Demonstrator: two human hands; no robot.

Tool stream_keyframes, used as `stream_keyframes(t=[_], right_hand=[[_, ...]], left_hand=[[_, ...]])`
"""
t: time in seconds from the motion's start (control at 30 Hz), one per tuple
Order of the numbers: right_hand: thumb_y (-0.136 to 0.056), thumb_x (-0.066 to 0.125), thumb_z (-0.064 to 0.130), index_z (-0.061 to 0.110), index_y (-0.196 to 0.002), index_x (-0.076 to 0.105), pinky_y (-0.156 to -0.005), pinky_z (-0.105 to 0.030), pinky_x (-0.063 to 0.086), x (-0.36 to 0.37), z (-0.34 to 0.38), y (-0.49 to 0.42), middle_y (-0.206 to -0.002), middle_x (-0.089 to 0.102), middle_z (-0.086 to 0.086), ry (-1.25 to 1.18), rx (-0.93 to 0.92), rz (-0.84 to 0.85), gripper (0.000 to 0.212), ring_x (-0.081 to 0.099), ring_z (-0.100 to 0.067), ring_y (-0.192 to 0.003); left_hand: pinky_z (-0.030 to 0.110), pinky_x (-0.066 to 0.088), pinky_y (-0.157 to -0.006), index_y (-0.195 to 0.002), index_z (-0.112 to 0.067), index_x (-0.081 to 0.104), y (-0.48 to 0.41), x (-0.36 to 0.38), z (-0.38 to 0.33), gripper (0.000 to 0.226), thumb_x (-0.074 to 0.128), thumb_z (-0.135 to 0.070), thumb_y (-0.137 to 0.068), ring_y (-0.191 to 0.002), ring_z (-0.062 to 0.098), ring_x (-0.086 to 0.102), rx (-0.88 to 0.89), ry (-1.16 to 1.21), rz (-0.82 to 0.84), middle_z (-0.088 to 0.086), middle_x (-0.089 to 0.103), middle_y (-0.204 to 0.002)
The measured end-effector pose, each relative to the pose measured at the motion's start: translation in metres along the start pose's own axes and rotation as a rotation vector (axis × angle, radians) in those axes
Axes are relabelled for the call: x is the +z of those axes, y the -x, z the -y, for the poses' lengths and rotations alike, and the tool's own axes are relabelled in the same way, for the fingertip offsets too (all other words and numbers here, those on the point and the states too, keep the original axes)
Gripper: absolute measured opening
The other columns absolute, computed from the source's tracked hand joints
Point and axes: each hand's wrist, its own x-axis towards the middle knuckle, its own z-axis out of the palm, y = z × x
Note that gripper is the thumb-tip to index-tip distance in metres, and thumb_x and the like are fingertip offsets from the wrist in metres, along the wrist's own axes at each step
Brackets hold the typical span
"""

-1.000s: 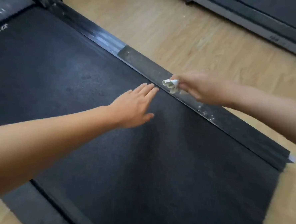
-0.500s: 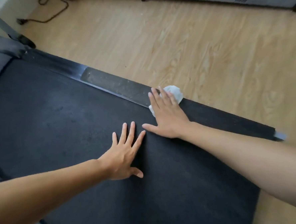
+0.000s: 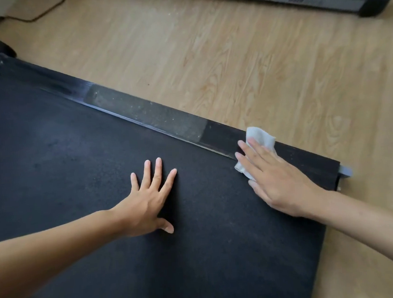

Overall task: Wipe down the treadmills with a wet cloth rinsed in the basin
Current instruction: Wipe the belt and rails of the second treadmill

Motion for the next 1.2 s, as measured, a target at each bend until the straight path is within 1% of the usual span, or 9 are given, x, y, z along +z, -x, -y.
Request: stream_keyframes(t=[0.13,0.23,0.33,0.47,0.63,0.77,0.9,1.03,1.2], right_hand=[[-0.111,0.037,0.042,0.020,-0.169,-0.002,-0.129,-0.034,0.003,-0.008,0.005,0.016,-0.174,-0.025,0.002,-0.252,0.239,-0.002,0.073,-0.022,-0.013,-0.160],[-0.111,0.032,0.051,0.013,-0.168,-0.005,-0.129,-0.035,-0.013,0.000,0.020,-0.036,-0.174,-0.024,-0.004,-0.191,0.401,-0.039,0.079,-0.026,-0.014,-0.159],[-0.110,0.030,0.055,0.006,-0.167,-0.006,-0.127,-0.034,-0.018,0.000,0.047,-0.106,-0.175,-0.019,-0.010,-0.139,0.334,-0.016,0.084,-0.022,-0.021,-0.161],[-0.112,0.026,0.051,0.004,-0.166,-0.006,-0.132,-0.042,-0.005,-0.004,0.062,-0.152,-0.175,-0.016,-0.012,-0.088,0.234,0.018,0.078,-0.017,-0.024,-0.162],[-0.111,0.015,0.047,0.008,-0.167,-0.003,-0.133,-0.041,0.002,0.008,0.014,-0.048,-0.176,-0.015,-0.006,-0.060,0.259,0.003,0.071,-0.018,-0.018,-0.162],[-0.107,0.014,0.056,0.014,-0.167,-0.005,-0.130,-0.034,0.000,0.010,-0.034,0.062,-0.177,-0.013,0.002,-0.001,0.399,0.040,0.076,-0.011,-0.013,-0.163],[-0.107,0.016,0.055,0.010,-0.168,-0.002,-0.131,-0.036,-0.003,0.010,-0.027,0.073,-0.177,-0.011,-0.002,-0.072,0.534,0.042,0.078,-0.017,-0.012,-0.161],[-0.106,0.007,0.056,0.007,-0.166,-0.009,-0.127,-0.033,-0.018,0.012,0.012,-0.019,-0.174,-0.020,-0.008,-0.089,0.464,-0.004,0.080,-0.023,-0.019,-0.160],[-0.111,0.026,0.049,0.004,-0.167,-0.001,-0.133,-0.045,0.001,0.008,0.032,-0.099,-0.176,-0.010,-0.012,-0.016,0.227,0.006,0.077,-0.013,-0.025,-0.163]], left_hand=[[0.072,0.004,-0.121,-0.158,-0.023,-0.032,0.002,0.003,0.002,0.144,0.067,-0.083,-0.071,-0.146,0.047,-0.039,0.001,0.076,-0.047,0.016,-0.044,-0.160],[0.071,0.003,-0.122,-0.157,-0.025,-0.033,0.003,0.002,0.002,0.144,0.069,-0.081,-0.072,-0.146,0.046,-0.040,-0.001,0.088,-0.047,0.014,-0.045,-0.159],[0.071,0.003,-0.122,-0.157,-0.025,-0.034,0.003,0.000,0.001,0.144,0.068,-0.081,-0.072,-0.146,0.045,-0.040,-0.003,0.100,-0.052,0.013,-0.046,-0.159],[0.070,0.003,-0.123,-0.154,-0.027,-0.037,0.006,-0.001,0.002,0.146,0.069,-0.082,-0.070,-0.146,0.043,-0.041,-0.006,0.116,-0.057,0.012,-0.045,-0.160],[0.060,0.004,-0.127,-0.152,-0.017,-0.040,-0.001,-0.015,-0.013,0.163,0.085,-0.070,-0.063,-0.151,0.040,-0.033,-0.033,0.100,-0.053,0.012,-0.039,-0.163],[0.052,-0.005,-0.129,-0.151,-0.020,-0.042,-0.016,-0.030,-0.023,0.167,0.093,-0.057,-0.060,-0.149,0.034,-0.038,0.160,0.028,-0.057,0.016,-0.043,-0.160],[0.054,-0.001,-0.129,-0.147,-0.027,-0.047,-0.017,-0.031,-0.024,0.172,0.097,-0.052,-0.056,-0.150,0.038,-0.035,0.182,0.009,-0.083,0.023,-0.039,-0.161],[0.055,0.003,-0.129,-0.147,-0.028,-0.047,-0.017,-0.032,-0.032,0.175,0.099,-0.051,-0.053,-0.152,0.040,-0.031,0.158,-0.022,-0.106,0.026,-0.034,-0.162],[0.050,0.003,-0.130,-0.147,-0.024,-0.048,-0.016,-0.032,-0.032,0.171,0.092,-0.063,-0.056,-0.153,0.039,-0.029,0.154,-0.081,-0.112,0.023,-0.036,-0.162]])
